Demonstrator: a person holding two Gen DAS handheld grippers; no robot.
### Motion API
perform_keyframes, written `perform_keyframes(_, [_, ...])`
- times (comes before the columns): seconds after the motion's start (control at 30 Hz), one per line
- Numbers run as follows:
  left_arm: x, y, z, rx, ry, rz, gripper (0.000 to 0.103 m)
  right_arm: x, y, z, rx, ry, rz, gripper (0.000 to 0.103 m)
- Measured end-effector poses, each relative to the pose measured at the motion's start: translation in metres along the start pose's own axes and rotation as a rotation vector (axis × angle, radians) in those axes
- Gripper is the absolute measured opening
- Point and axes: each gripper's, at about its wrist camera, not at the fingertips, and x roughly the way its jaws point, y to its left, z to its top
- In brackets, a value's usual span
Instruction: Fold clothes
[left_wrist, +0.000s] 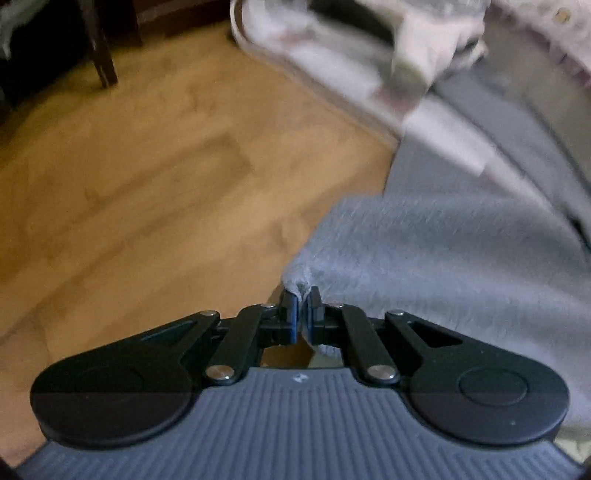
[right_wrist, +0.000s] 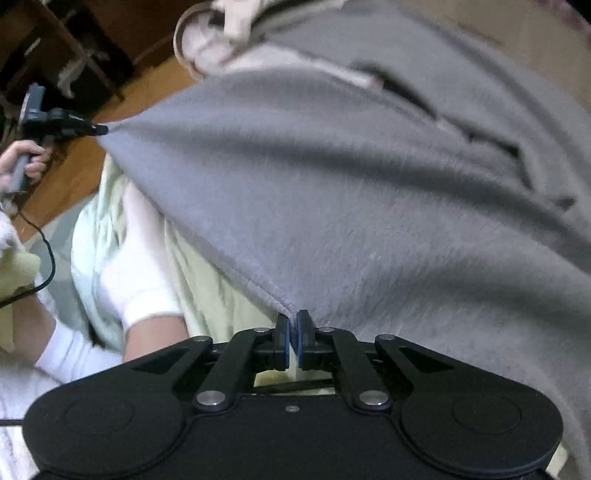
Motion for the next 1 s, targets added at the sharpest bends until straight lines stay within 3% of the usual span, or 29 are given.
perform_keyframes(0.07, [0.002, -0.001, 0.0, 0.029, 0.032, 0.004, 0.008, 0.004, -0.001, 0.0, -0.013, 0.02, 0.007, 0.006])
perform_keyframes(0.1, [-0.007, -0.003, 0.006, 0.053, 0.01, -0.001, 0.012, 0.004, 0.0, -0.002, -0.024, 0.024, 0.009, 0.006])
perform_keyframes(0.17, [-0.028, -0.005, 0.02, 0.08, -0.058, -0.016, 0.028, -0.002, 0.002, -0.006, -0.037, 0.019, 0.012, 0.006])
perform_keyframes(0.23, [-0.049, -0.005, 0.03, 0.087, -0.149, -0.039, 0.058, -0.013, 0.003, -0.012, -0.048, 0.0, 0.026, 0.006])
perform_keyframes(0.33, [-0.061, -0.014, 0.051, 0.14, -0.286, 0.036, 0.078, -0.011, 0.002, -0.013, -0.088, 0.024, 0.044, 0.007])
perform_keyframes(0.43, [-0.032, -0.032, 0.087, 0.241, -0.31, 0.084, 0.08, 0.008, 0.005, -0.012, -0.159, 0.11, 0.049, 0.008])
perform_keyframes(0.5, [-0.005, -0.048, 0.108, 0.213, -0.238, 0.017, 0.08, 0.022, 0.002, -0.008, -0.164, 0.158, 0.053, 0.008])
perform_keyframes(0.57, [0.024, -0.064, 0.118, 0.194, -0.203, -0.046, 0.08, 0.018, -0.006, -0.006, -0.123, 0.137, 0.08, 0.009])
perform_keyframes(0.67, [0.068, -0.088, 0.125, 0.214, -0.191, -0.083, 0.08, -0.008, -0.019, -0.008, -0.053, 0.027, 0.106, 0.019])
perform_keyframes(0.7, [0.082, -0.096, 0.126, 0.234, -0.193, -0.078, 0.08, -0.02, -0.024, -0.009, -0.02, -0.031, 0.104, 0.034])
perform_keyframes(0.77, [0.105, -0.107, 0.128, 0.264, -0.188, -0.074, 0.08, -0.053, -0.041, -0.013, 0.084, -0.195, 0.095, 0.05])
perform_keyframes(0.87, [0.122, -0.11, 0.128, 0.245, -0.143, -0.12, 0.08, -0.094, -0.081, -0.026, 0.354, -0.414, 0.06, 0.056])
perform_keyframes(1.0, [0.143, -0.114, 0.13, 0.221, -0.082, -0.182, 0.084, -0.113, -0.147, -0.068, 0.84, -0.514, -0.078, 0.057])
